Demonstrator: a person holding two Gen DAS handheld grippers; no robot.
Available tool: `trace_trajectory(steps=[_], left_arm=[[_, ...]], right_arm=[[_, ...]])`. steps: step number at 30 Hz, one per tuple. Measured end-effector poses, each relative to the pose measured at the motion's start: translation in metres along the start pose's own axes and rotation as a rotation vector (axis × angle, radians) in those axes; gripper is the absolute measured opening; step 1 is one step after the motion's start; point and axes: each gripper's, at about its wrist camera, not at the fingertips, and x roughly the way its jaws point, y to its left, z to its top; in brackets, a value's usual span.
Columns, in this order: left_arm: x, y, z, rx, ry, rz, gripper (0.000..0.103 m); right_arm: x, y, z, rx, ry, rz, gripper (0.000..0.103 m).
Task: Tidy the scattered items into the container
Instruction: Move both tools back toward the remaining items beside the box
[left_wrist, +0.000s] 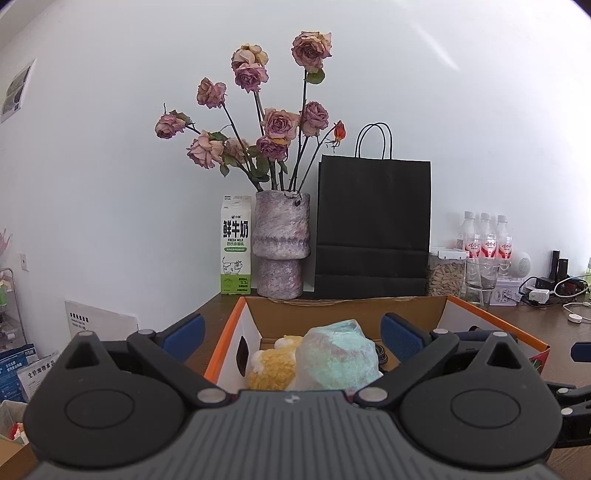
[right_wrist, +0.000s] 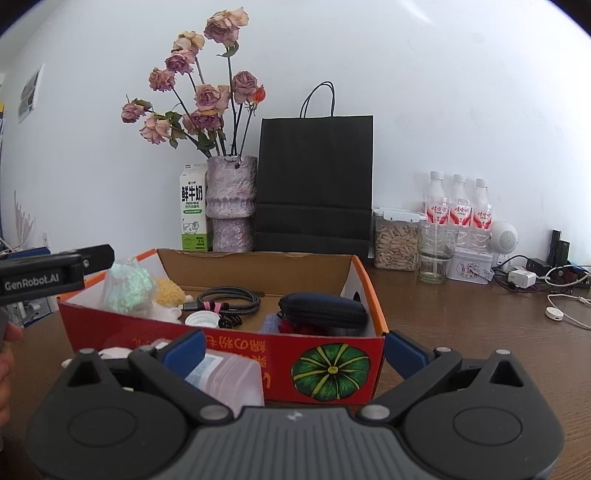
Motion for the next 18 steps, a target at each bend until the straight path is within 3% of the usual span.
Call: trace_trajectory(steps=[18], left_arm=[[-0.015,0.017,-0.019,-0.003,0.068,0.036,0.103]], right_arm=[[-0.013,-0.002,-0.017,-0.012,0.052,0.004,0.103]])
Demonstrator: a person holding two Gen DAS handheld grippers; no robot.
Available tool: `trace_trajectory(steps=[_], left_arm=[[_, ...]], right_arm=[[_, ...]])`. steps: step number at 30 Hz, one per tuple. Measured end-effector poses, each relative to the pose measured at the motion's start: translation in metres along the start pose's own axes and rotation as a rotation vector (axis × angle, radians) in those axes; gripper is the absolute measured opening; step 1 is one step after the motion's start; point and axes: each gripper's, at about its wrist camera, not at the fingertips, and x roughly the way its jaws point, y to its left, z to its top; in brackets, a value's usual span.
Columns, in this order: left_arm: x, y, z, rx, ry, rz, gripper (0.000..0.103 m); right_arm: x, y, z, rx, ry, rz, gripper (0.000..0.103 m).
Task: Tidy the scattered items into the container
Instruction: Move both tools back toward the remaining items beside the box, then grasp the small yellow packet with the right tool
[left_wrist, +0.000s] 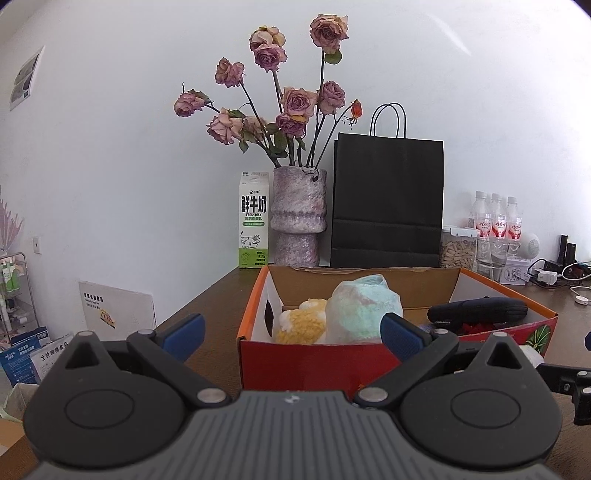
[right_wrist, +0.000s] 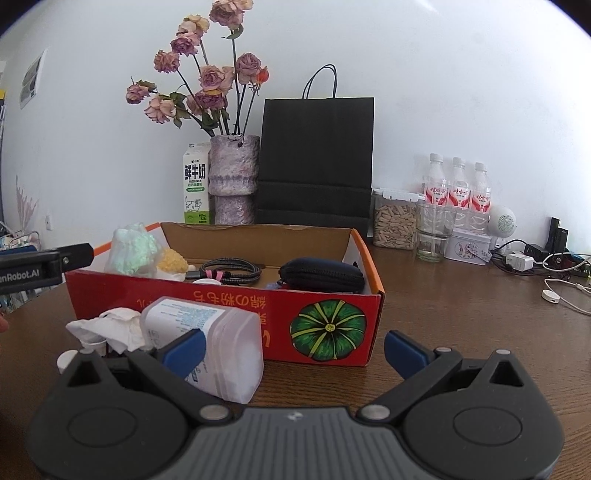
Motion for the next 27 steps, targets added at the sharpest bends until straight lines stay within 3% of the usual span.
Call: trace_trajectory(steps=[18,27], left_arm=[[-0.021,0.005,-0.011,0.019,0.106,-0.014,0.103],[-0.030,0.006,-0.016,0.065,0.165,-0.046,0.103]], right_arm=[[-0.017,0.007,-0.009,0.002,0.052,0.021,0.103],[-0.014,0.029,-0.014,-0.019,0.144,0.077,0.103]])
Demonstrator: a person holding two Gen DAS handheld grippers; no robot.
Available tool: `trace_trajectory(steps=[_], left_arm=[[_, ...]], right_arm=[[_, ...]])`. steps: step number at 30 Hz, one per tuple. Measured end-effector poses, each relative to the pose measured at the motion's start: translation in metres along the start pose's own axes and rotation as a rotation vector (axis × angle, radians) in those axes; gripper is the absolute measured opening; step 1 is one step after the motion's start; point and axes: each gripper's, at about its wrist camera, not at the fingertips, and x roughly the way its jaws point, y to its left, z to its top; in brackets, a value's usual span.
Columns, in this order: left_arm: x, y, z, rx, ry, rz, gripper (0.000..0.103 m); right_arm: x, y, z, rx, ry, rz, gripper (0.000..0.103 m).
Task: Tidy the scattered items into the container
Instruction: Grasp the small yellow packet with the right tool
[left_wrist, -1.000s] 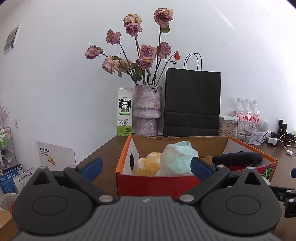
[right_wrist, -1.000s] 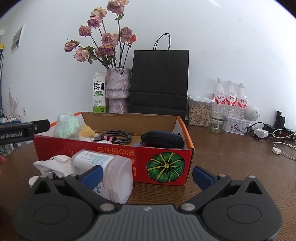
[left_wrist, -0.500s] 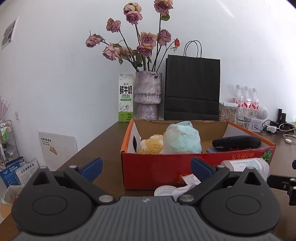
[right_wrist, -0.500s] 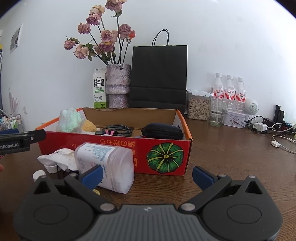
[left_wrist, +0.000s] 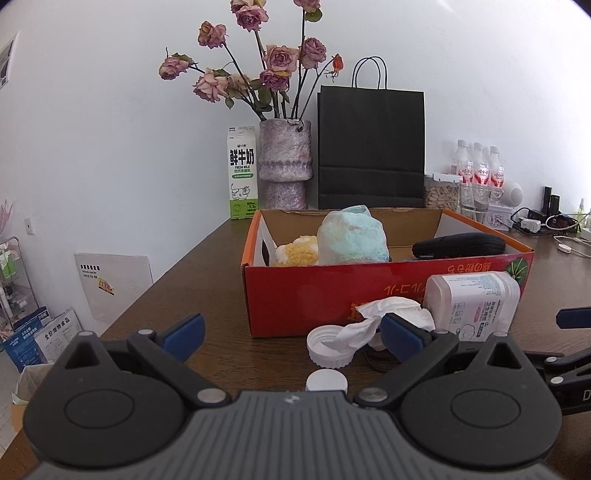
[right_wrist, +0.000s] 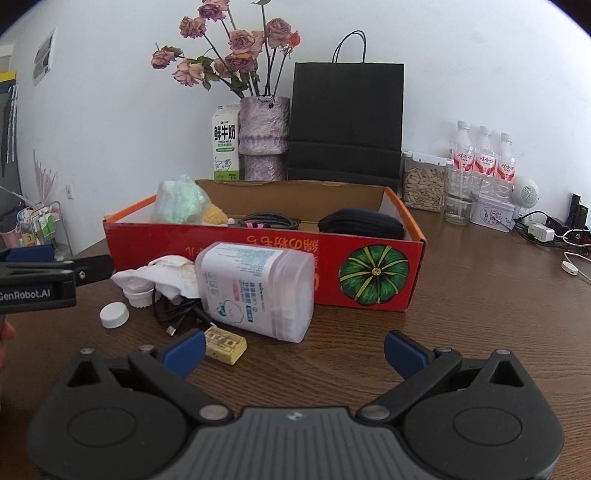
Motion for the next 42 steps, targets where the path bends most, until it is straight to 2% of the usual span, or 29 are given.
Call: trace_trajectory(steps=[5,7,9,12,14,16,17,28,35,42], left_arm=[[0.002,0.010,0.000,-0.024,0.019,0.000,0.103],[0.006,0.014,0.000,-0.037,0.042,0.006,0.103],[0.010,0.018,0.000,-0.052,0.063,-0.008,0.103],[0.015,0.022,0.000,-0.072,0.091,-0.039,0.103],[0.017,0.024,-0.001,-0.084,0.107,-0.056,0.103],[0.020,0.026,-0.001,-0.096,0.120,-0.071,0.103],[0.021,0.027,-0.001,-0.101,0.127,-0.075,0.103],[0.024,0.026,-0.002,-0.100,0.140,-0.060,0.103],[0.022,0.022,-0.001,-0.094,0.125,-0.052,0.103],[0.025,0.010,0.002,-0.048,0.143,-0.033,0.103]], right_arm=[[0.010,0.019,0.001,-0.012,0.037,0.033,0.095],[0.016,0.026,0.003,-0.017,0.057,0.026,0.084],[0.023,0.030,0.005,-0.011,0.081,0.022,0.079],[0.031,0.035,0.008,0.007,0.101,0.042,0.077],[0.036,0.039,0.009,0.003,0.109,0.038,0.067],[0.039,0.041,0.010,0.006,0.118,0.029,0.042],[0.039,0.042,0.010,0.006,0.114,0.024,0.033],[0.028,0.030,0.009,0.046,0.070,0.034,0.034],[0.017,0.016,0.006,0.072,0.038,0.012,0.034],[0.009,-0.005,0.006,0.103,0.009,-0.025,0.034]])
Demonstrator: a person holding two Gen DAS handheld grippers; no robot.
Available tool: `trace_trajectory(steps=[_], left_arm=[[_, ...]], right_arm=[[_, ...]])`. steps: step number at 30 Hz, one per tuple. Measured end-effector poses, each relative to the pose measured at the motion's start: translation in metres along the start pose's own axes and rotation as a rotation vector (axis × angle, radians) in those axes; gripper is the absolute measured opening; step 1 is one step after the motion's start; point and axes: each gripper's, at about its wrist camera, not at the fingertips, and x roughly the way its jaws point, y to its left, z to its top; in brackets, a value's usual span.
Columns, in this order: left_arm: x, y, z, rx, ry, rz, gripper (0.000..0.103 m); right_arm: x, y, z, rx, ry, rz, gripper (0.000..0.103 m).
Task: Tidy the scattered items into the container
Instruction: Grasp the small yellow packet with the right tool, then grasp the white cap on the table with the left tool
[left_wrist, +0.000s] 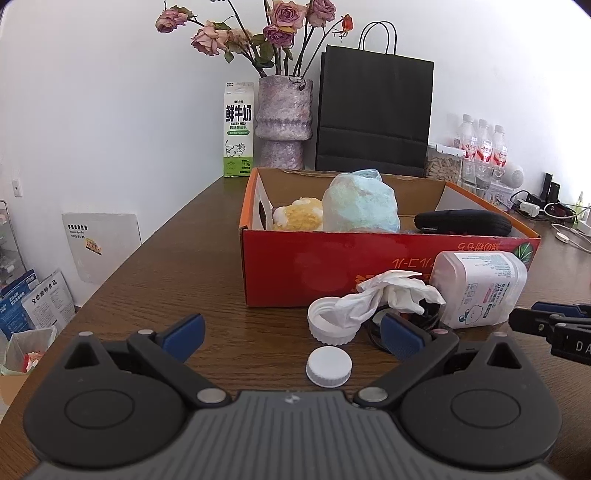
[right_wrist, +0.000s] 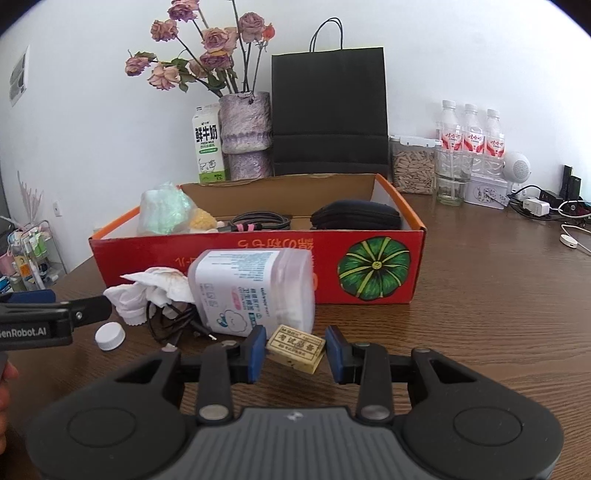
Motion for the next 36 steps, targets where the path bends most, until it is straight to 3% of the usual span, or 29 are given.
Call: trace_trajectory(steps=[11,22,25,28,36], left_arm=[[0.021,-0.006,-0.001,0.046,0.096,0.037,0.103],[0.022,-0.011,-0.006,0.055,0.139,-0.017,0.073],[0.021,-0.012,-0.007,0.056,0.133,-0.022,0.058],[0.018,-0.015,-0.007,0.058,0.132,-0.035,0.031],[0.010,-0.016,-0.010,0.039,0.119,-0.046,0.029]], right_arm=[[-0.001,-0.026,0.002,0.035,-0.019,-0.044,0.034],[0.001,-0.028,0.000,0.044,-0.012,-0.029,0.034],[0.001,-0.028,-0.001,0.041,-0.013,-0.028,0.034],[0.000,-0.028,-0.001,0.041,-0.015,-0.027,0.034],[0.000,-0.028,-0.001,0.045,-0.017,-0.022,0.034]])
